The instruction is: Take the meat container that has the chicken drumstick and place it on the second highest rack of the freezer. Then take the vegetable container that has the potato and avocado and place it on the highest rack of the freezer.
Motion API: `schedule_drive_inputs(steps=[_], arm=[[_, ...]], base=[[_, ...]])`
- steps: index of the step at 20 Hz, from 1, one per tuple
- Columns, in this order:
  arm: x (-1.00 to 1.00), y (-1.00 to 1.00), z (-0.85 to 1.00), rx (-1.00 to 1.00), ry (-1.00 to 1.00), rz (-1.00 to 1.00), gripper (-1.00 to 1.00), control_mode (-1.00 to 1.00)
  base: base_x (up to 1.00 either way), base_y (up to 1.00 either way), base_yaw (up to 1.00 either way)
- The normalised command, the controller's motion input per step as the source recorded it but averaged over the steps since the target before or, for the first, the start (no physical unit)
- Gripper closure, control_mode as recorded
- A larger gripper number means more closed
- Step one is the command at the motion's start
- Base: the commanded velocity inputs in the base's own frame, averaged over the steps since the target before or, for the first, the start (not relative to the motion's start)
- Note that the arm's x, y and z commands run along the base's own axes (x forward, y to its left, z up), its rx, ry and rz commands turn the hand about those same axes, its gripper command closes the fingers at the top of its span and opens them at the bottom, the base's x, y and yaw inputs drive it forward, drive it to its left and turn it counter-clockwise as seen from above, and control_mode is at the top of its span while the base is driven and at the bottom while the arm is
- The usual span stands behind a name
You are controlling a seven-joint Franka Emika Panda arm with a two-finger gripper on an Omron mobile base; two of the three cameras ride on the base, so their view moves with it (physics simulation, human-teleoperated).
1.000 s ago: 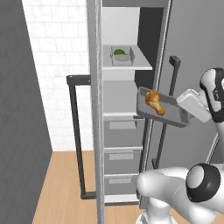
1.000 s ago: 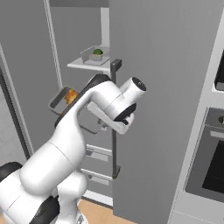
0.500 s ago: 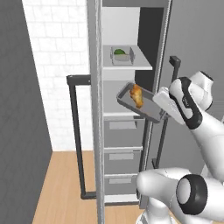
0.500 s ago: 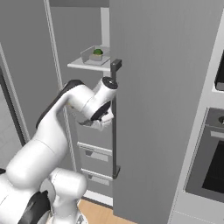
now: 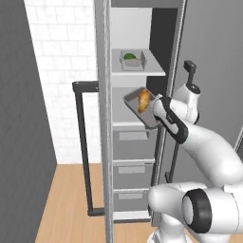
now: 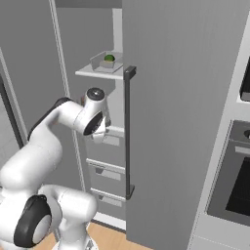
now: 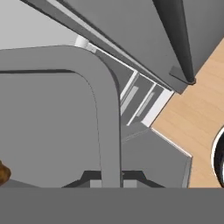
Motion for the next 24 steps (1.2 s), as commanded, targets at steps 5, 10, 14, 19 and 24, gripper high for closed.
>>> schedule_drive_inputs(steps=[5, 10, 14, 19, 24], arm=[[0.31, 0.16, 0.00, 0.00, 0.00, -0.15, 1.00, -1.00], [0.04, 0.00, -0.01, 0.01, 0.00, -0.01, 1.00, -1.00], [0.36, 0.00, -0.11, 0.01, 0.02, -0.04, 1.00, -1.00], [0.72, 0.00, -0.23, 0.13, 0.01, -0.12, 1.00, -1.00], [0.38, 0.00, -0.08, 0.11, 0.00, -0.04, 1.00, -1.00]], base=[[0.00, 0.00, 0.00], [0.00, 0.00, 0.00], [0.00, 0.00, 0.00], [0.00, 0.00, 0.00], [0.00, 0.00, 0.00]])
